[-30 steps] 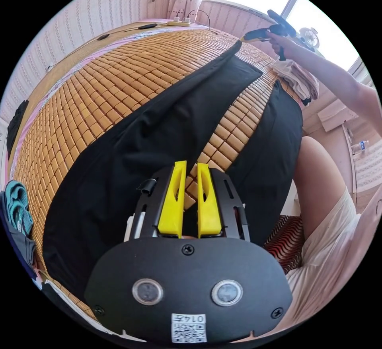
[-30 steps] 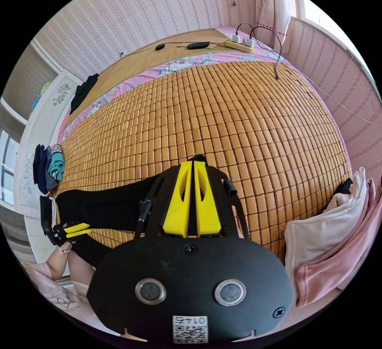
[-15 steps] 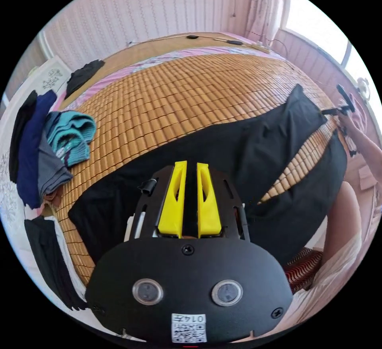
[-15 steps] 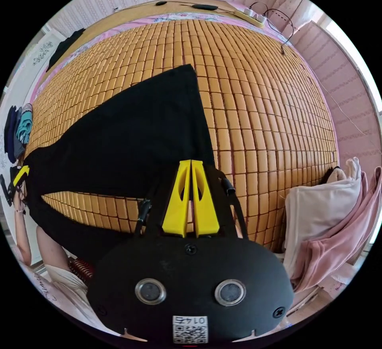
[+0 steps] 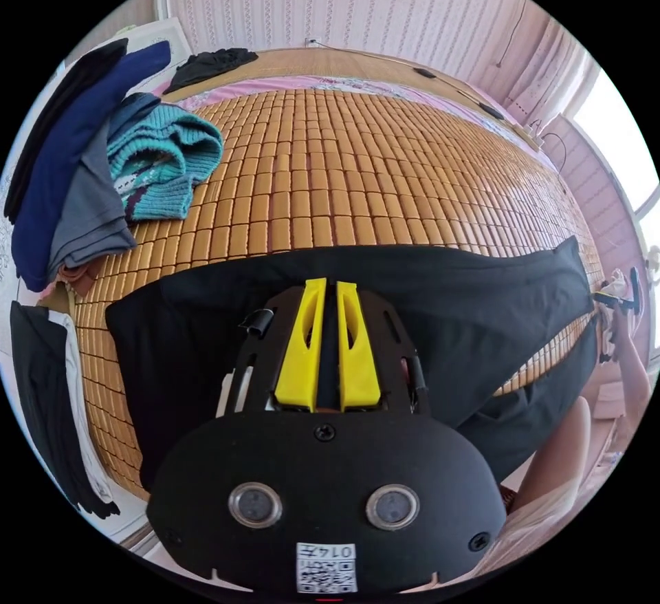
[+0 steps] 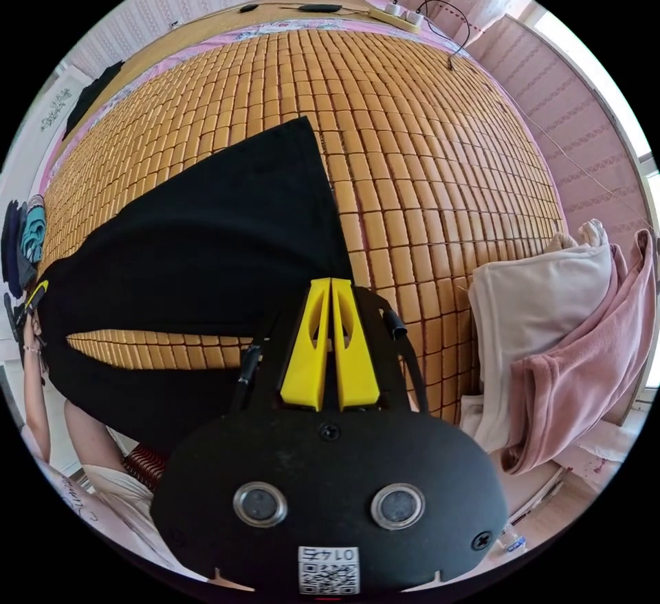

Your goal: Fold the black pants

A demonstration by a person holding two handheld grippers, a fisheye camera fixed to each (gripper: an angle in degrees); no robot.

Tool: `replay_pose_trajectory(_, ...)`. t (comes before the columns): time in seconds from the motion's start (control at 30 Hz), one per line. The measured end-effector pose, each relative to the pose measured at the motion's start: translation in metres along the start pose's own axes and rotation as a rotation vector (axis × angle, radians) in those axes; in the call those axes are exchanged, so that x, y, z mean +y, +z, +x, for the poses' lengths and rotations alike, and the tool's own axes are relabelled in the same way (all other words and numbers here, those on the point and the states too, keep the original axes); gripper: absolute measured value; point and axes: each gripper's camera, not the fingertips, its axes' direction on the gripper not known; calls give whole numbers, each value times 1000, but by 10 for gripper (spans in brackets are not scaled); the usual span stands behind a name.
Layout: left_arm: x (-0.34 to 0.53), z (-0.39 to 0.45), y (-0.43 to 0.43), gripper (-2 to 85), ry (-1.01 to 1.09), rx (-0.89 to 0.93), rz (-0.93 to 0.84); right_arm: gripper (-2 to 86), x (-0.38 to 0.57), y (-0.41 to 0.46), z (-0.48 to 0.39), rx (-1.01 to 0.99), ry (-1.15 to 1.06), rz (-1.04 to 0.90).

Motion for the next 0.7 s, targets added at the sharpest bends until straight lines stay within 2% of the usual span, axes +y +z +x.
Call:
replay_pose_trajectory(0.1,31,-19,-41,47,-2,21,45,-3,-24,-44,-46,15,-145,87)
replay_pose_trajectory(0.2,79,-48,-77,52,-61,14,48,11,-54,-79,-133,-27,-384,150)
replay_pose_trajectory(0.33,154,-88,-108,65,-183,-103,-3,46,-87,-107,-293,-211,-723,180)
replay_pose_trajectory(0.47,206,-119,-126,75,-291,-124,8,63,-102,-123,-464,-376,-1006,131)
replay_pose_trajectory(0.57,234,-141,-130,83,-354,-110,25,72,-99,-138,-579,-399,-1185,118)
replay_pose_trajectory(0.7,255,-166,-130,95,-395,-42,55,87,-99,-147,-690,-331,-1310,125)
